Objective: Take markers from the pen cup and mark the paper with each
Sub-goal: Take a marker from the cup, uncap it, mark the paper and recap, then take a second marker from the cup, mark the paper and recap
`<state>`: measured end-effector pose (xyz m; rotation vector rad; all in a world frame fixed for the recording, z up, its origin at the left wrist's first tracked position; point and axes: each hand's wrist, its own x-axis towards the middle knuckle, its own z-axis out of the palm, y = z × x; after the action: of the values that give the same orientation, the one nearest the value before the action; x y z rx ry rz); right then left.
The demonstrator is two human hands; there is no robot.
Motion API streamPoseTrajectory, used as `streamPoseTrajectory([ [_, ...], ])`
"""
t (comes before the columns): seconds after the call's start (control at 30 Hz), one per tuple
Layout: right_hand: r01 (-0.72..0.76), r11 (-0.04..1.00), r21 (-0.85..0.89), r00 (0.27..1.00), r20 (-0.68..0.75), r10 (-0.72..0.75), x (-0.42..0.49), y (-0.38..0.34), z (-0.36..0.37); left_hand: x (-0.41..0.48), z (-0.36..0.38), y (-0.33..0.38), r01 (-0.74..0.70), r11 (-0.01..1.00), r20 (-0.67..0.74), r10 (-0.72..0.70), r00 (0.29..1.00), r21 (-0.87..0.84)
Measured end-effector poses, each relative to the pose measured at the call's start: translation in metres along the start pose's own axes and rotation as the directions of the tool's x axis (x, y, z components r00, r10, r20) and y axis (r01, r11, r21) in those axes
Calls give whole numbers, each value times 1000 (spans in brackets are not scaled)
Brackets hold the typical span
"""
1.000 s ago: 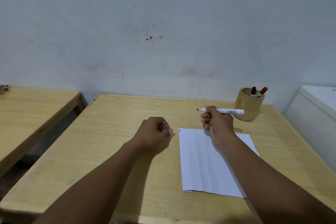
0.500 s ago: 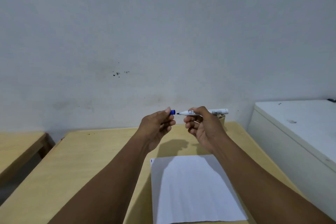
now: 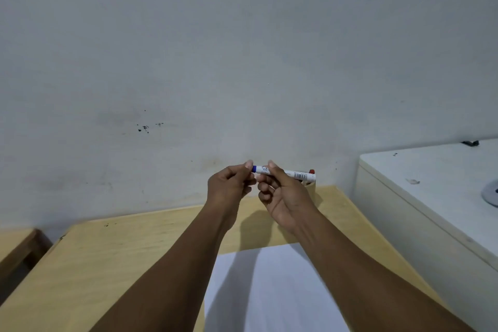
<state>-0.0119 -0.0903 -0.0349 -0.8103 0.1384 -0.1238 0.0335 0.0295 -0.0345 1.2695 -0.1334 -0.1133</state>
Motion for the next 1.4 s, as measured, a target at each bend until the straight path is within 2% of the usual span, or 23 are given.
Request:
streamPoseTrajectory([
  [0.1, -19, 998, -63, 1000, -24, 18, 13, -9, -1, 10, 2, 3, -50, 995, -21, 52, 998, 90],
  [0.17, -71, 973, -219, 997, -34, 66, 19, -23, -3, 18, 2, 7, -82, 985, -22, 87, 996, 155],
  [0.3, -201, 789, -581, 980, -125, 158, 28, -70, -19, 39, 4, 21, -158, 957, -59, 177, 982, 245],
  [0.37, -207, 681, -703, 977, -188, 103, 29, -94, -34, 52, 6, 24, -196, 927, -36, 219, 975, 321],
  [0.47, -155, 567, -809, 966, -244, -84, 28, -116, -56, 68, 16, 20, -239, 864, 20, 258, 966, 444],
  [0.53, -115, 530, -840, 953, -244, -181, 29, -121, -67, 74, 27, 14, -269, 809, 64, 277, 959, 523],
  [0.63, -81, 501, -862, 950, -219, -224, 30, -117, -79, 77, 46, 3, -292, 722, 158, 249, 956, 628],
  [0.77, -51, 512, -858, 949, -201, -241, 34, -104, -93, 70, 67, -13, -381, 454, 373, 112, 921, 805],
  [0.83, -33, 530, -847, 947, -196, -253, 34, -98, -97, 66, 73, -20, -428, 353, 439, 54, 897, 832],
  [0.97, -27, 545, -838, 941, -205, -268, 30, -92, -102, 61, 82, -23, -520, 230, 534, 3, 846, 823],
  [1.03, -37, 556, -831, 942, -214, -258, 25, -89, -103, 57, 85, -20, -541, 165, 545, 28, 838, 825],
  [1.13, -41, 575, -817, 944, -220, -245, 14, -87, -100, 49, 87, -13, -568, 62, 549, 190, 814, 821],
  [1.17, -42, 578, -815, 947, -218, -238, 10, -87, -97, 47, 87, -9, -574, 51, 545, 254, 799, 818],
  [1.23, -62, 598, -799, 955, -222, -199, 3, -87, -84, 41, 88, 4, -570, 92, 515, 331, 791, 816],
  [1.3, -117, 663, -739, 970, -229, -85, -4, -82, -68, 34, 84, 21, -554, 195, 470, 351, 810, 809],
  [1.4, -245, 779, -577, 968, -191, 163, -9, -65, -40, 18, 69, 50, -526, 350, 392, 386, 835, 775],
])
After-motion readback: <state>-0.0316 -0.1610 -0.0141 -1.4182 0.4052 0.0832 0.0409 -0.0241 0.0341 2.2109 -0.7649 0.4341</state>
